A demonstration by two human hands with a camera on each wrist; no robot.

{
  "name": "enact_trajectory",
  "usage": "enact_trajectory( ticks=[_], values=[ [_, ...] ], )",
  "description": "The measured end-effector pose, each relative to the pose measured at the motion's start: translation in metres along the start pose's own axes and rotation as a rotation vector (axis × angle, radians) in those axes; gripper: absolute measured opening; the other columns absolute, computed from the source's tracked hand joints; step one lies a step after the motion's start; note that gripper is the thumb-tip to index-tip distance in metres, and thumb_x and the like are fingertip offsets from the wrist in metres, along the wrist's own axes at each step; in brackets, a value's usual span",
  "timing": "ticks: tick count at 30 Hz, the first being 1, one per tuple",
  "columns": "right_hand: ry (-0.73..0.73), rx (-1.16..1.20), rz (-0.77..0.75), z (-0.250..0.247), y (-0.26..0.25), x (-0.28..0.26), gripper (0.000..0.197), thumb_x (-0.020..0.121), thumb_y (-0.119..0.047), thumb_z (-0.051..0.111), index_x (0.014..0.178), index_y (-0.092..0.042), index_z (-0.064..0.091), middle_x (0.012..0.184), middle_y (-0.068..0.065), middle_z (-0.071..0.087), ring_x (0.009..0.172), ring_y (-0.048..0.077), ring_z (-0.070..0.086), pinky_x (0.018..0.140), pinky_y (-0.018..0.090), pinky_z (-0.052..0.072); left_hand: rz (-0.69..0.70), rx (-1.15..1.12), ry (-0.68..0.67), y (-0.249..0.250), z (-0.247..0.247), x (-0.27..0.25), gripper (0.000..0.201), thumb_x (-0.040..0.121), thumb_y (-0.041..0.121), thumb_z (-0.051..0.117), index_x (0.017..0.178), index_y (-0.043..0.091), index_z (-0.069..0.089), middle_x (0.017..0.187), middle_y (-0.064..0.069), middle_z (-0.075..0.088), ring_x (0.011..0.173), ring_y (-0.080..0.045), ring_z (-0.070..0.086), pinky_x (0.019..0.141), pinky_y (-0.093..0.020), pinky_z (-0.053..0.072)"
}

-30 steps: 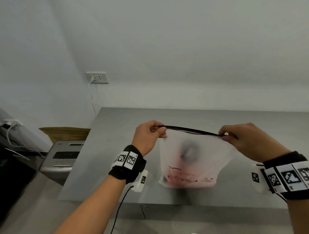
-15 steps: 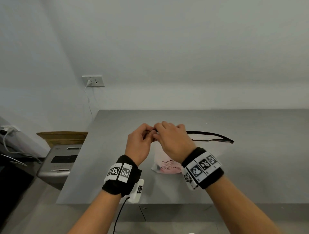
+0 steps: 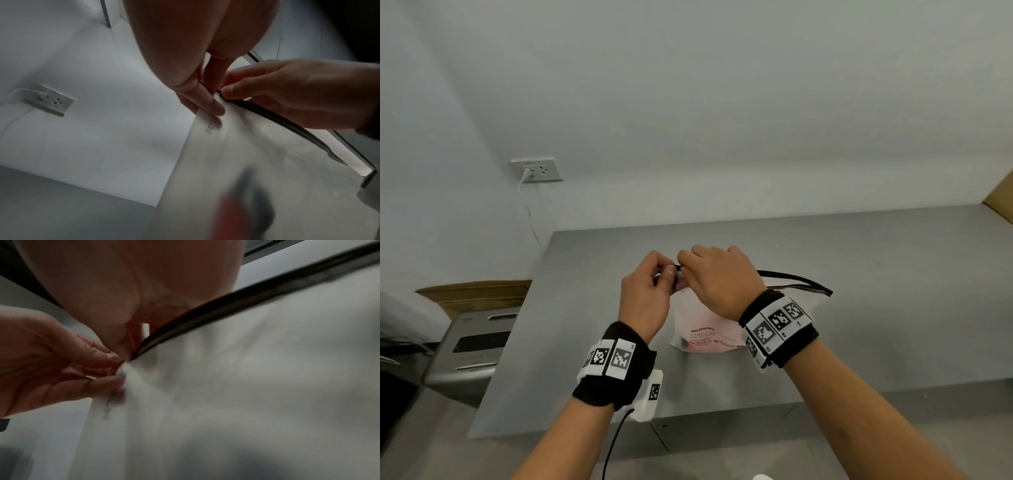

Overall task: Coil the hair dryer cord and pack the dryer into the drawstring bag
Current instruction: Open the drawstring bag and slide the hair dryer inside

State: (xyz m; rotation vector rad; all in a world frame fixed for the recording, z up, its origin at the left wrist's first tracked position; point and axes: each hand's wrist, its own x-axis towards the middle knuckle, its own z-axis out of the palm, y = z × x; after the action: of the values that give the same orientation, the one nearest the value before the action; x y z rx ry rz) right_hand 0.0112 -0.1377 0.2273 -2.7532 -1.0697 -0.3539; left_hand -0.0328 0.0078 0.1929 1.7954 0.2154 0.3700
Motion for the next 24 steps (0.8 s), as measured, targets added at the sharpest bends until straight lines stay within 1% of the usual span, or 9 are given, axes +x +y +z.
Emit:
enact_trajectory(
  ticks=[3,8,11,14,16,18,21,23,24],
  values=[
    [-0.001,-0.018,0.038,-0.004,0.016,-0.01,0.019,0.1,-0.033,0.039,0.1,-0.022,0.053,0.082,-0.004,0.057,0.066,0.025,0.054,0.061,0.036,0.038,-0.038,-0.071,0.017,0.001,0.004,0.004,0.013,0.099,0.0,0.054,0.087,0.001,0.058,0.078,-0.009,0.071,0.074,-0.018,0.077,0.085,-0.047,0.062],
    [0.01,-0.099,0.13,-0.014,0.044,-0.042,0.018,0.101,-0.032,0.04,0.094,-0.022,0.053,0.079,-0.006,0.057,0.061,0.022,0.052,0.058,0.034,0.044,-0.043,-0.074,0.045,0.003,0.005,0.011,0.014,0.099,0.0,0.052,0.087,0.002,0.058,0.079,-0.011,0.069,0.074,-0.02,0.077,0.085,-0.045,0.062],
    [0.012,-0.111,0.206,-0.02,0.067,-0.065,0.015,0.1,-0.033,0.043,0.095,-0.023,0.055,0.082,-0.006,0.057,0.064,0.022,0.055,0.059,0.034,0.045,-0.055,-0.083,0.061,0.0,0.001,0.015,0.015,0.1,-0.001,0.05,0.087,0.003,0.057,0.081,-0.013,0.069,0.075,-0.023,0.078,0.087,-0.048,0.061],
    [0.011,-0.119,0.3,-0.029,0.092,-0.088,0.014,0.099,-0.035,0.047,0.096,-0.025,0.057,0.085,-0.006,0.059,0.067,0.024,0.059,0.056,0.032,0.045,-0.068,-0.102,0.085,-0.005,-0.003,0.019,0.016,0.101,0.0,0.05,0.087,0.004,0.057,0.084,-0.014,0.068,0.076,-0.024,0.078,0.088,-0.05,0.061],
    [-0.001,-0.123,0.37,-0.036,0.105,-0.102,0.016,0.099,-0.037,0.046,0.096,-0.026,0.057,0.085,-0.006,0.059,0.068,0.025,0.06,0.056,0.032,0.046,-0.076,-0.112,0.094,-0.006,-0.005,0.022,0.015,0.101,0.0,0.049,0.089,0.003,0.057,0.086,-0.015,0.068,0.076,-0.024,0.078,0.088,-0.048,0.061],
    [-0.029,-0.121,0.434,-0.042,0.111,-0.11,0.017,0.098,-0.038,0.045,0.095,-0.026,0.057,0.085,-0.007,0.058,0.066,0.025,0.06,0.056,0.03,0.043,-0.069,-0.115,0.092,-0.005,-0.004,0.022,0.015,0.101,0.0,0.049,0.089,0.003,0.057,0.084,-0.015,0.068,0.076,-0.024,0.078,0.086,-0.044,0.062],
    [-0.038,-0.106,0.501,-0.049,0.108,-0.112,0.014,0.096,-0.035,0.051,0.088,-0.025,0.058,0.082,-0.007,0.057,0.065,0.024,0.059,0.057,0.028,0.04,-0.045,-0.102,0.08,-0.006,-0.002,0.021,0.014,0.102,0.001,0.049,0.09,0.002,0.056,0.083,-0.013,0.068,0.076,-0.022,0.078,0.083,-0.039,0.062],
    [-0.008,-0.035,0.489,-0.049,0.101,-0.104,0.012,0.092,-0.037,0.058,0.086,-0.026,0.059,0.086,-0.01,0.059,0.071,0.021,0.062,0.061,0.03,0.044,-0.044,-0.111,0.073,-0.006,-0.002,0.021,0.013,0.102,0.001,0.048,0.092,0.001,0.055,0.084,-0.014,0.067,0.076,-0.021,0.078,0.082,-0.036,0.062],
    [-0.012,0.03,0.463,-0.047,0.098,-0.099,0.014,0.089,-0.043,0.06,0.093,-0.029,0.061,0.094,-0.012,0.062,0.08,0.019,0.065,0.066,0.031,0.048,-0.042,-0.117,0.068,-0.007,-0.002,0.021,0.013,0.103,0.002,0.047,0.093,0.001,0.055,0.085,-0.015,0.067,0.077,-0.022,0.078,0.081,-0.034,0.062]
  ],
)
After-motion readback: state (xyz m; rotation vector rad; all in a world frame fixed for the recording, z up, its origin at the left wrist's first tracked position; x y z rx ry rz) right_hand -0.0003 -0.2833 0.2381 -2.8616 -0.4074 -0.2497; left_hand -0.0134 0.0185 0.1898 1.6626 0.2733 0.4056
